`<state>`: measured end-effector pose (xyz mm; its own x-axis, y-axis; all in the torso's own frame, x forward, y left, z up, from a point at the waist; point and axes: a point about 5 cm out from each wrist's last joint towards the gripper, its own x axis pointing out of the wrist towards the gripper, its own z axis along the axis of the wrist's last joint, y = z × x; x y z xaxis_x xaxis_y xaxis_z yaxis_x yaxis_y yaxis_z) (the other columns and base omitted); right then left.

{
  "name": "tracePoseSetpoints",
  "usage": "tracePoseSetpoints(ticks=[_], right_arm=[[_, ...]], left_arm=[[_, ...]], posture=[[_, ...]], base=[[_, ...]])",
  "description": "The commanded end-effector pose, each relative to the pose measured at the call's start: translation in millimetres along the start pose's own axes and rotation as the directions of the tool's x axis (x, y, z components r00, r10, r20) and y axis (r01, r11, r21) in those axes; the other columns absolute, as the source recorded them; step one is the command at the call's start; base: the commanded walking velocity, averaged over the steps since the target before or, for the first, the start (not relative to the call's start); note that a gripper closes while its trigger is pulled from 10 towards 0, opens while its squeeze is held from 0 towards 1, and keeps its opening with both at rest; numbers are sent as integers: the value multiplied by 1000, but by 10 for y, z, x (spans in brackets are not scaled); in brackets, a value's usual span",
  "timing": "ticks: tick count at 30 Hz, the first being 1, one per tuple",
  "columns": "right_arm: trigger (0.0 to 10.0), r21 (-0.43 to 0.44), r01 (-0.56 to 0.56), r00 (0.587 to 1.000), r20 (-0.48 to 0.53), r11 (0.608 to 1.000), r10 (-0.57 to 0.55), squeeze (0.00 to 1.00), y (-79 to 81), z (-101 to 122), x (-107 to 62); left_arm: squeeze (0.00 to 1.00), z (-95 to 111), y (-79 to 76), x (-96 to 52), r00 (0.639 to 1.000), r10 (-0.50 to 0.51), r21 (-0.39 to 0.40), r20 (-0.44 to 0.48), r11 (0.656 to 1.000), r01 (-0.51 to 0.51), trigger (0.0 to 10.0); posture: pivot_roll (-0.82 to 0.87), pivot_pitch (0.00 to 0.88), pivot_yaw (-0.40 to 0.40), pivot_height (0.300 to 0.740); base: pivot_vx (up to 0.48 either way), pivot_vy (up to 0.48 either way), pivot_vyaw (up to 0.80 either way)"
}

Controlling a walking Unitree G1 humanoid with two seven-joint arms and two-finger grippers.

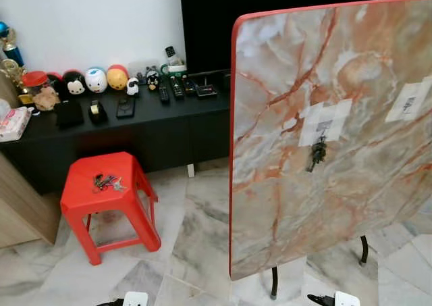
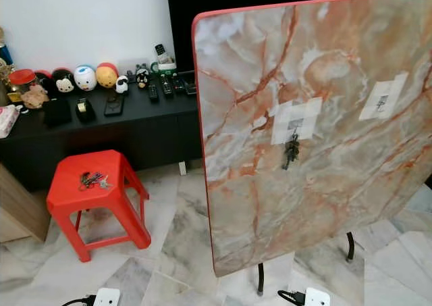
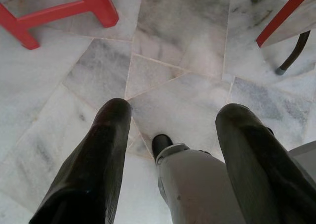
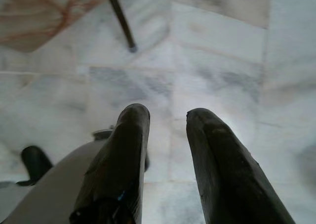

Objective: Hang keys on a hook

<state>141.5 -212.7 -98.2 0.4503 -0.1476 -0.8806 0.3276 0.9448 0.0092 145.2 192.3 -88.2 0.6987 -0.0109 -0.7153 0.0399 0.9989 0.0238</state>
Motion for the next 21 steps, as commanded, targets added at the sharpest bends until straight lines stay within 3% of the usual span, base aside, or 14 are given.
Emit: tracePoseSetpoints(ticks=[1, 4, 5, 7, 21], right_arm=[[10000, 33, -10, 999, 37, 999, 9, 0, -30, 106, 8], [10000, 55, -12, 999, 36, 998, 10, 0, -2, 113, 12], [10000, 60, -21, 999, 32, 998, 20, 0, 105, 70, 13], [10000, 53, -26, 999, 31, 998, 25, 0, 153, 51, 12], [10000, 41, -9, 1000, 20, 999, 8, 0, 148, -17, 4]], left_arm=[[0, -37, 15, -10, 1000, 6, -15, -20, 1000, -7, 10000], [0, -35, 21, -8, 1000, 5, -9, -23, 1000, -5, 10000], [0, -35, 22, -8, 1000, 6, -9, -24, 1000, -6, 10000], [0, -35, 24, -8, 1000, 6, -9, -24, 1000, -7, 10000], [0, -65, 24, -16, 999, 8, -8, -42, 1000, -8, 10000]], posture=[[-36, 0, 6, 740], [-32, 0, 8, 740], [-31, 0, 8, 740], [-31, 0, 8, 740], [-23, 0, 11, 740]], base=[[0, 281, 0], [0, 281, 0], [0, 304, 0], [0, 311, 0], [0, 378, 0]])
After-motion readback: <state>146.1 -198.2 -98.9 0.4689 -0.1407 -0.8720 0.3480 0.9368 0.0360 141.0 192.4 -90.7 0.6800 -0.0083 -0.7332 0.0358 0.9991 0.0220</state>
